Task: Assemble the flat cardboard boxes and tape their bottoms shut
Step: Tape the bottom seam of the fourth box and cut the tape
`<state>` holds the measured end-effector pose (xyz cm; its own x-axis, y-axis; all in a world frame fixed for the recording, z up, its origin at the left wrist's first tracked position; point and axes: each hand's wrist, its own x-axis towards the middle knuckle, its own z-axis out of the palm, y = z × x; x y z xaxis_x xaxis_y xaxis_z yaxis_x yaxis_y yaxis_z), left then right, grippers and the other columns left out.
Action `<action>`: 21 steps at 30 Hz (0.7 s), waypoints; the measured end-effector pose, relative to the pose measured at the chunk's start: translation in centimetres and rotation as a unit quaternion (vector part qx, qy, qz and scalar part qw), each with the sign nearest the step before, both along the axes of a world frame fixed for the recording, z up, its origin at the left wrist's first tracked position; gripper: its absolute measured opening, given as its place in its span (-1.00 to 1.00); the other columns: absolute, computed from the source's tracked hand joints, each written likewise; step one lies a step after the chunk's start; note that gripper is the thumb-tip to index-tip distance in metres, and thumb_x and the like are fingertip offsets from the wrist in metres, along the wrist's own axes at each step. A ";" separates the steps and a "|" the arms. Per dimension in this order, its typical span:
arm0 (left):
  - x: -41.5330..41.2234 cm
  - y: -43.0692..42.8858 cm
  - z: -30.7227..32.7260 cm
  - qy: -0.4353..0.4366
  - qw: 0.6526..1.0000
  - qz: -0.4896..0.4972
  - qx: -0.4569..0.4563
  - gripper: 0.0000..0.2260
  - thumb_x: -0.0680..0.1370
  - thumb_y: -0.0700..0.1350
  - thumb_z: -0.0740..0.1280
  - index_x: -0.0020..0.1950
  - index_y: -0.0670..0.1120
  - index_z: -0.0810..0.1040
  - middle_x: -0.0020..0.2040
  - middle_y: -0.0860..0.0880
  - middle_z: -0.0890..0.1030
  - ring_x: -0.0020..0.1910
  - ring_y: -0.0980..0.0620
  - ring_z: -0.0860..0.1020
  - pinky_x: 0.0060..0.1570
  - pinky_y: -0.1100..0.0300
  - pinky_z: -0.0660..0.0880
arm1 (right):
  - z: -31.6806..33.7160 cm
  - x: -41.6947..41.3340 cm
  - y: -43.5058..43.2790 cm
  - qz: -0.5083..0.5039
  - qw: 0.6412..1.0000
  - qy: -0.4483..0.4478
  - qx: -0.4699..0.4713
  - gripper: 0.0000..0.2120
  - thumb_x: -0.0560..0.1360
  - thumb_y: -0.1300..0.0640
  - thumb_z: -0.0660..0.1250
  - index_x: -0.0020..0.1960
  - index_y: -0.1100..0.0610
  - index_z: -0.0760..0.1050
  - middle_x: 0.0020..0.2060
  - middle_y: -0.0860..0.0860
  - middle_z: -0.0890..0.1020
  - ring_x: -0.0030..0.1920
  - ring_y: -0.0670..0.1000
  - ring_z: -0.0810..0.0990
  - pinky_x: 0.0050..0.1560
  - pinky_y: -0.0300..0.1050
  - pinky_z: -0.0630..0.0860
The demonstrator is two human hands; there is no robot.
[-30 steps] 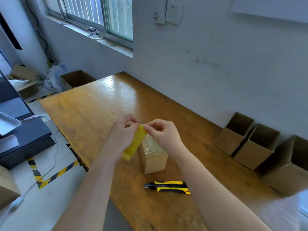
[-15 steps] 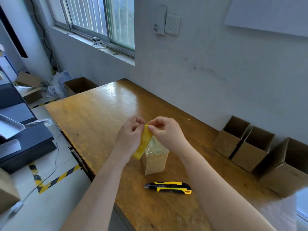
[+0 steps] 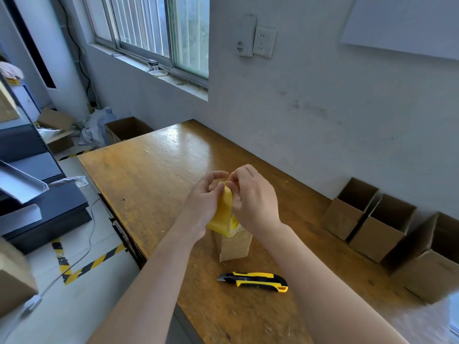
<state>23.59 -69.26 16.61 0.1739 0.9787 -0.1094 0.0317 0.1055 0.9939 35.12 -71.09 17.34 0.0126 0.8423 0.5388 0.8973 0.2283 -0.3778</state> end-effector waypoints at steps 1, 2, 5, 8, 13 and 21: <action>0.0 0.0 0.0 -0.002 1.000 -0.007 0.003 -0.81 0.66 -0.08 0.22 0.05 0.16 0.60 0.07 -0.02 0.64 0.03 0.00 0.59 -0.03 0.07 0.57 | 0.2 0.2 0.0 0.002 1.000 0.010 -0.001 -0.94 0.58 0.18 0.28 -0.05 0.15 0.51 -0.16 0.00 0.53 -0.20 0.00 0.49 -0.23 -0.07 0.49; 0.1 0.0 0.0 0.018 0.999 -0.007 0.026 -0.82 0.65 -0.08 0.23 0.01 0.14 0.60 0.05 -0.01 0.62 0.01 0.05 0.57 -0.05 0.13 0.54 | 0.3 0.4 0.0 0.005 1.000 0.015 -0.009 -0.94 0.58 0.18 0.27 -0.06 0.14 0.50 -0.16 0.00 0.54 -0.19 0.01 0.49 -0.21 -0.05 0.48; -0.1 0.1 0.0 0.206 0.961 0.033 0.183 -0.92 0.59 -0.09 0.33 -0.08 0.07 0.57 0.03 0.10 0.45 -0.04 0.26 0.45 -0.14 0.45 0.38 | 0.6 0.9 0.0 0.022 0.999 -0.007 -0.038 -0.93 0.58 0.17 0.25 -0.04 0.13 0.50 -0.16 0.00 0.55 -0.15 0.02 0.50 -0.15 -0.05 0.47; -0.3 0.5 0.5 0.353 0.880 0.035 0.316 -0.95 0.56 -0.14 0.38 -0.06 -0.08 0.63 -0.09 0.13 0.46 -0.08 0.14 0.42 -0.22 0.40 0.30 | 0.3 1.5 0.0 0.033 0.998 0.003 -0.044 -0.93 0.56 0.20 0.26 -0.05 0.15 0.52 -0.16 0.00 0.55 -0.14 0.01 0.49 -0.17 -0.05 0.47; 0.0 0.8 1.4 0.382 0.846 0.090 0.361 -0.91 0.56 -0.15 0.38 -0.10 -0.14 0.65 -0.18 0.03 0.55 -0.16 0.04 0.48 -0.18 0.23 0.38 | -1.0 1.7 -0.2 0.022 0.984 0.179 -0.011 -0.77 0.57 0.11 0.32 0.22 0.11 0.47 0.02 -0.09 0.54 -0.04 -0.12 0.53 -0.11 -0.26 0.50; 0.4 1.3 0.1 0.364 0.858 0.155 0.326 -0.90 0.57 -0.14 0.35 -0.14 -0.10 0.56 -0.21 0.05 0.50 -0.22 0.06 0.47 -0.26 0.22 0.37 | -3.0 2.6 -1.0 0.119 0.928 0.279 -0.216 -0.38 0.33 -0.44 0.32 -0.09 0.15 0.57 -0.24 0.12 0.65 -0.22 0.15 0.64 -0.16 0.23 0.57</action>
<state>23.95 -67.92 16.73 0.0114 0.8599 0.5104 0.7408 -0.3501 0.5733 37.77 -72.11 14.35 -0.0263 0.9930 0.1154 0.4784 0.1138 -0.8707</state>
